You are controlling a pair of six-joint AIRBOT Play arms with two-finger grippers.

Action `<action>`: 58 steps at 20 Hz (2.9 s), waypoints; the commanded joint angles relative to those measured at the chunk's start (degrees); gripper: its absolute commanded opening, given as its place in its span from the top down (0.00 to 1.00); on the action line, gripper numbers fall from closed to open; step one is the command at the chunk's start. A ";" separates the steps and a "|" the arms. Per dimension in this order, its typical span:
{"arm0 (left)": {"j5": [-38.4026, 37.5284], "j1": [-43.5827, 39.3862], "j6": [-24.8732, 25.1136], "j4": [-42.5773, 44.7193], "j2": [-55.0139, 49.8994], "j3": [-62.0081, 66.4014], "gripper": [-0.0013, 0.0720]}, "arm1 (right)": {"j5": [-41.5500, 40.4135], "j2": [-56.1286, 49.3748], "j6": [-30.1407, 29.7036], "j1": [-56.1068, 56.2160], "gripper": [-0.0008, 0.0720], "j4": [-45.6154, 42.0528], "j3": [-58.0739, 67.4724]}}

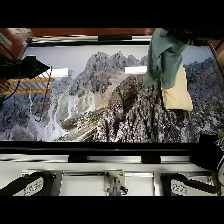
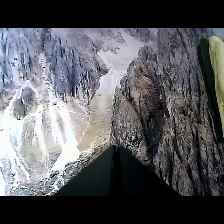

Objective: Fold the shirts.

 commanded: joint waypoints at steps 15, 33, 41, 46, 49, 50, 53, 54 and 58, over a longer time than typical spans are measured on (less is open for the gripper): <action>0.20 0.04 1.33 0.02 -0.09 -0.02 0.93 | 74.16 -24.28 6.23 0.83 0.89 2.80 1.46; 0.22 -3.54 2.89 0.00 -1.36 -0.02 0.93 | 20.48 -19.02 14.86 -15.85 0.89 -11.28 -1.64; 0.26 -3.54 5.92 0.00 -1.60 -0.02 0.93 | -19.17 -17.14 16.96 -11.78 0.89 -43.71 -1.73; 0.24 -3.54 6.12 0.02 -2.56 -0.02 0.93 | -18.01 -21.44 16.48 -7.17 0.89 -49.99 -3.41; 0.24 -3.54 6.10 0.02 -2.99 -0.02 0.93 | -18.91 -23.63 16.87 -6.86 0.89 -50.66 -5.60; 0.24 -3.54 6.10 0.00 -3.13 -0.02 0.93 | -19.12 -23.61 16.85 -6.86 0.89 -51.39 -6.62; 0.24 -3.54 6.05 -0.02 -3.76 -0.02 0.93 | -22.38 -23.61 15.08 -6.86 0.89 -55.39 -7.23; 0.24 -3.69 6.08 -0.02 -3.93 -0.02 0.93 | -22.95 -23.61 13.94 -6.86 0.89 -56.24 -7.23; 0.24 -5.25 6.08 0.00 -4.68 -0.02 0.93 | -23.04 -23.61 13.27 -6.86 0.57 -58.01 -7.23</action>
